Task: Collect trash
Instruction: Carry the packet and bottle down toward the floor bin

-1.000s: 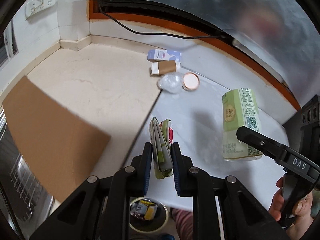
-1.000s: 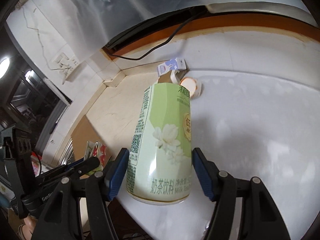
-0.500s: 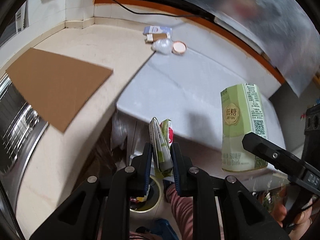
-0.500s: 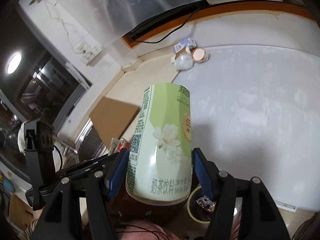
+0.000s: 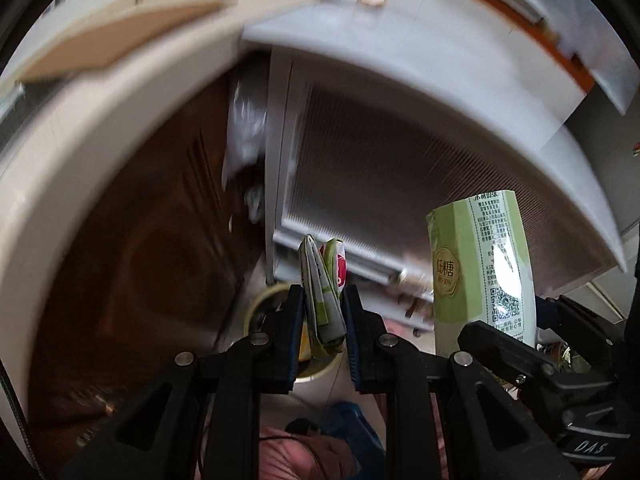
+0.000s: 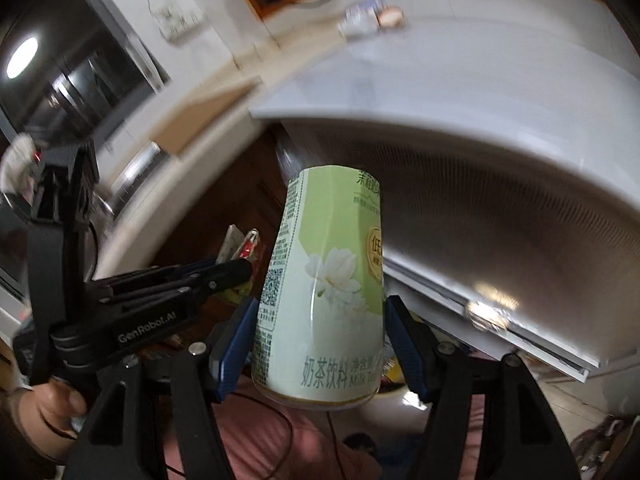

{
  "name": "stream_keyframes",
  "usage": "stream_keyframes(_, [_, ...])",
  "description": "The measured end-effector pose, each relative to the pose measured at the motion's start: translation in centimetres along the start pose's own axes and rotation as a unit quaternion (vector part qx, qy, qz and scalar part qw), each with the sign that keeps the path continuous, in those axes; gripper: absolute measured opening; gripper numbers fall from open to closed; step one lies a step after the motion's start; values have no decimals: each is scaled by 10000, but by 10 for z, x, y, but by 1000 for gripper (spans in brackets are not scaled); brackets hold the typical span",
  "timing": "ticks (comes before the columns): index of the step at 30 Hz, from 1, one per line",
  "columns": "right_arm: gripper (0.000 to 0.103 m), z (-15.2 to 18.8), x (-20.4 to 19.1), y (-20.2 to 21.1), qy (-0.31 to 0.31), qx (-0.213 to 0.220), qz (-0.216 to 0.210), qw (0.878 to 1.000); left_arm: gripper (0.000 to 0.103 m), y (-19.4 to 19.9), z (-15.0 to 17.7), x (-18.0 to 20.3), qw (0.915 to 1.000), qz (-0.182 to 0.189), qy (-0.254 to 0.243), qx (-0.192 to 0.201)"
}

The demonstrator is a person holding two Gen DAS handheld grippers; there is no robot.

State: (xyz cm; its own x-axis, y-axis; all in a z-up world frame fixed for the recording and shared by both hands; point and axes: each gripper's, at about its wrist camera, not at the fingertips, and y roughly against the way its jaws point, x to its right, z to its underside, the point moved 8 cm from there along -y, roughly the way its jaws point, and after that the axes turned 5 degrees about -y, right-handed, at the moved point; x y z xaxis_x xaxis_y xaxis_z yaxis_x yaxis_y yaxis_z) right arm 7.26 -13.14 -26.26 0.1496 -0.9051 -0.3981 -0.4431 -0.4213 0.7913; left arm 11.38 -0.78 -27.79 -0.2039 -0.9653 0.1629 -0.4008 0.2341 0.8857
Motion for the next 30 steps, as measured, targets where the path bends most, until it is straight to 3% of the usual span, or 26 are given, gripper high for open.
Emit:
stream_keyframes(8, [65, 51, 37, -74, 36, -662, 403, 9970, 17, -73, 48, -20, 9981, -146, 384, -466])
stream_keyframes(12, [65, 62, 55, -109, -244, -942, 452, 9942, 17, -107, 63, -30, 9956, -237, 532, -741])
stream_keyframes(23, [65, 104, 86, -173, -765, -1594, 363, 9836, 19, -164, 85, -37, 9918, -196, 448, -1179])
stream_keyframes(30, [66, 112, 95, -201, -894, -1834, 390, 9782, 21, -197, 88, -40, 9890, -99, 488, -1390])
